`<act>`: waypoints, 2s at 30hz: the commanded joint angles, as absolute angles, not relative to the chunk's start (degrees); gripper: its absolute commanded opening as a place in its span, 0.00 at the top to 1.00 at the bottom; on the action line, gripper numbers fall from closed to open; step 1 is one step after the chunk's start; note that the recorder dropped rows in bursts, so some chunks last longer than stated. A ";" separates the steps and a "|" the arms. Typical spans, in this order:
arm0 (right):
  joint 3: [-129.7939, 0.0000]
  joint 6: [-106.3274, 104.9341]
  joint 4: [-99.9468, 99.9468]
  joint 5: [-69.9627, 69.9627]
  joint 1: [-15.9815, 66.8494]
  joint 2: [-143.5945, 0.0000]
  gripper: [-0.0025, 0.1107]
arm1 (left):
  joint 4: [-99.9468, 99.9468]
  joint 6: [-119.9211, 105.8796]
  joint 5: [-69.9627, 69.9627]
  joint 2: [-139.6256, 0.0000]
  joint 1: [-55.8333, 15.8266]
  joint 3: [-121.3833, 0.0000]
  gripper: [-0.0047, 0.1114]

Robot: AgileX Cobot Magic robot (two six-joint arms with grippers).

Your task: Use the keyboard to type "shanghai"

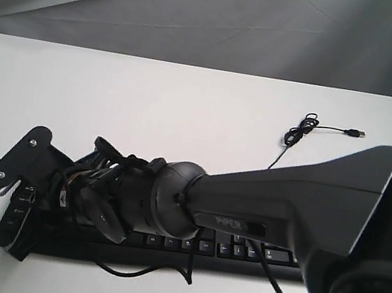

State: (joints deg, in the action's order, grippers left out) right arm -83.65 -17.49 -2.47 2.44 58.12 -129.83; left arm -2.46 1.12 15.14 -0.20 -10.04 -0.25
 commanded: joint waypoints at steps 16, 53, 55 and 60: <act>-83.78 -18.03 -1.95 3.98 57.77 -128.47 0.98 | -2.51 1.28 14.98 0.00 -10.24 0.00 0.96; -57.47 -14.73 -2.11 -11.02 48.44 -115.75 0.98 | -2.51 1.28 14.98 0.00 -10.24 0.00 0.96; -57.47 -14.90 -2.11 -11.76 48.44 -115.75 0.98 | -2.51 1.28 14.98 0.00 -10.24 0.00 0.96; -57.47 -14.90 -2.11 -12.75 47.86 -115.75 0.98 | -2.51 1.28 14.98 0.00 -10.24 0.00 0.96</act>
